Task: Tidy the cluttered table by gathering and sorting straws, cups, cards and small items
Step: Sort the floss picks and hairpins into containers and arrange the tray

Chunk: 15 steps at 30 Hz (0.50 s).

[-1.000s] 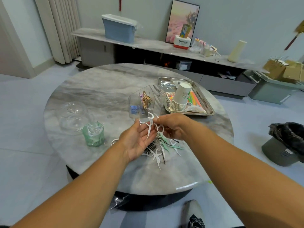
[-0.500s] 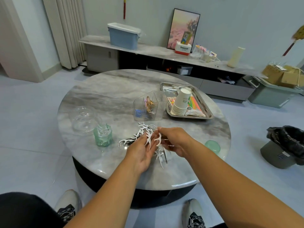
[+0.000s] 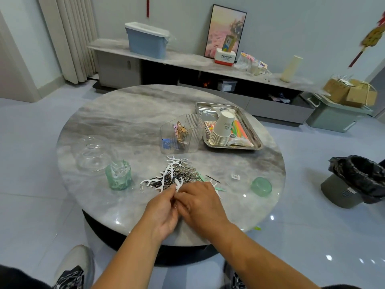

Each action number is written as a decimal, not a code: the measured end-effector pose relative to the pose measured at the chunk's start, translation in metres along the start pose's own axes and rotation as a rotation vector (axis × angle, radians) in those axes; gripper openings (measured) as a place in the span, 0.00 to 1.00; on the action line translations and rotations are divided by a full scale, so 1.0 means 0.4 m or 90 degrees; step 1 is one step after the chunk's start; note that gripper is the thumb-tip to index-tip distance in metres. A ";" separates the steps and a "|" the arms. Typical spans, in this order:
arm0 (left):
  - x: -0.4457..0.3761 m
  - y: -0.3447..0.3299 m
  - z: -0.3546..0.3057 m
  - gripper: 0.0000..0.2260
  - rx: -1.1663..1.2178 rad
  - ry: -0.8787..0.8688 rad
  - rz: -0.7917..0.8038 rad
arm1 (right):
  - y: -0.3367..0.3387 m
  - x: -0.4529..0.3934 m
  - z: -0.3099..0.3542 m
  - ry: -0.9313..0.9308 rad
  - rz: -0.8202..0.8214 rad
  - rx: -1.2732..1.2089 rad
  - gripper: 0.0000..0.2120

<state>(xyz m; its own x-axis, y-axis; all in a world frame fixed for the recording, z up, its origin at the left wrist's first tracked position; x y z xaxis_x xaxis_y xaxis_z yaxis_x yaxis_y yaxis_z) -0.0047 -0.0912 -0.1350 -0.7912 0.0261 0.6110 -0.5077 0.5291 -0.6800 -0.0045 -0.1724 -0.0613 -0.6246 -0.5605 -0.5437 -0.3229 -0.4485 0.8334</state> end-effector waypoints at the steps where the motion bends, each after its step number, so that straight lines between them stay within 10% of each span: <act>1: -0.004 0.003 -0.001 0.10 -0.009 -0.015 -0.005 | -0.002 0.004 -0.007 -0.026 0.008 -0.022 0.08; 8: -0.033 0.047 -0.012 0.07 -0.030 -0.053 -0.036 | -0.013 0.068 -0.258 -0.625 0.230 -0.069 0.20; 15: -0.047 0.054 -0.002 0.11 -0.009 -0.076 -0.015 | -0.060 0.067 -0.222 -0.633 0.331 -0.019 0.31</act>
<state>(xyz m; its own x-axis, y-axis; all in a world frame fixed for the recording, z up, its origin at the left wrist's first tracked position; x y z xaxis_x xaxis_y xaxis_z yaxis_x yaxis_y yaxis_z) -0.0004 -0.0795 -0.1608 -0.8143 -0.0879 0.5738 -0.5229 0.5402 -0.6593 0.0495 -0.2386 -0.1048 -0.9726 0.1146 0.2025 0.1520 -0.3461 0.9258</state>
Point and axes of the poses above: each hand's wrist, its own x-axis away from the middle knuckle, its own y-axis out of the back of the hand, z = x × y, the point moved 7 cm from there along -x, towards the middle knuckle, and after that the axes turned 3 degrees about -z, right-handed, at the moved point
